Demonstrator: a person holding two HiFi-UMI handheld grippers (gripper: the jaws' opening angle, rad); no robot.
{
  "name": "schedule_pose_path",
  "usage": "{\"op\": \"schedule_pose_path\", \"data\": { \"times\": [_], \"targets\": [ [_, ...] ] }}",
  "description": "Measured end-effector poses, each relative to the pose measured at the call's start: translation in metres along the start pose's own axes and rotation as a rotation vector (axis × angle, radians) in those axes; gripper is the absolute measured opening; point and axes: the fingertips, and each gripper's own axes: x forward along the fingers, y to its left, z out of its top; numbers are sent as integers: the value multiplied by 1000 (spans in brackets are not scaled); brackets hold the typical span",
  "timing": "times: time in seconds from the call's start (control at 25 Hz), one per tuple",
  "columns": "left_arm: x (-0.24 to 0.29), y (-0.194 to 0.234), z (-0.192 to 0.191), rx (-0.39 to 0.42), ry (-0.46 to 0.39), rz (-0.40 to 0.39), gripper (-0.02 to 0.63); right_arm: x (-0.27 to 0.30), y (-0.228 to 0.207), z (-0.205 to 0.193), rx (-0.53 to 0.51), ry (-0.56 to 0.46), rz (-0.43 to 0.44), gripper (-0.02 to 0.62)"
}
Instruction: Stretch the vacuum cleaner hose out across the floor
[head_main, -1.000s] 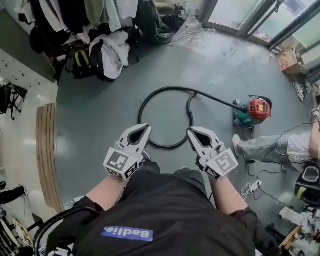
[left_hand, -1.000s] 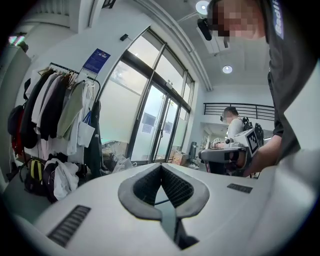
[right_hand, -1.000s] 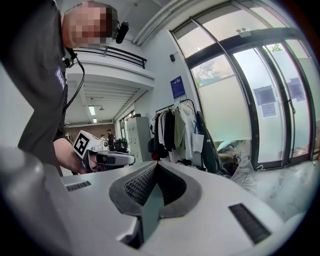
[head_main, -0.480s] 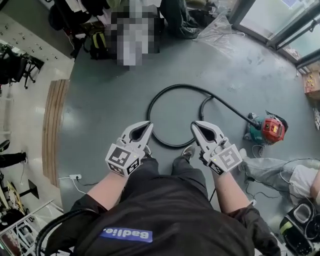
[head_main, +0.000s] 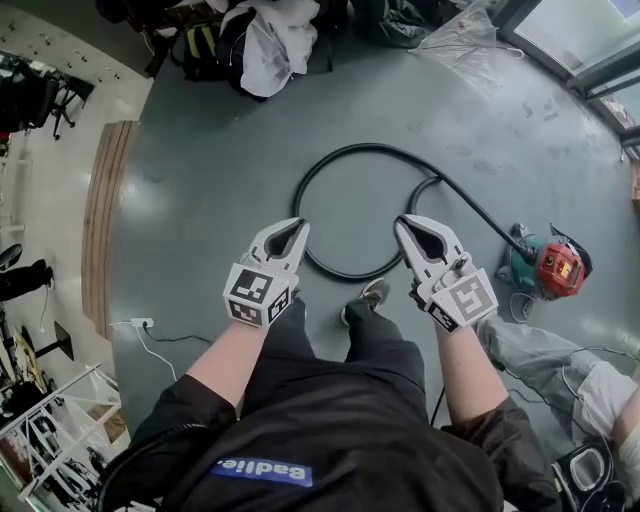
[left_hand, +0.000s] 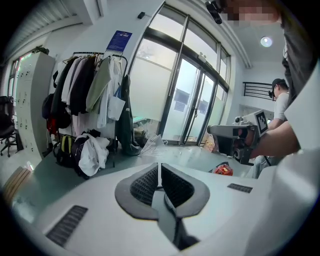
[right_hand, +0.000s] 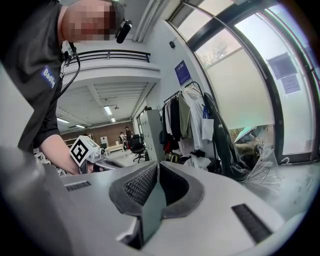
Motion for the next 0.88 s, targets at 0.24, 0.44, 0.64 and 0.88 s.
{"op": "schedule_pose_path", "data": {
  "times": [0.24, 0.44, 0.64, 0.88],
  "targets": [
    [47, 59, -73, -23, 36, 17, 9, 61, -22, -69, -30, 5, -21, 5],
    [90, 101, -148, -25, 79, 30, 17, 107, -48, -154, -24, 49, -29, 5],
    [137, 151, -232, -45, 131, 71, 42, 145, -80, -234, -42, 80, -30, 6],
    [198, 186, -311, -46, 127, 87, 75, 181, -111, -312, -83, 79, -5, 7]
  ]
}}
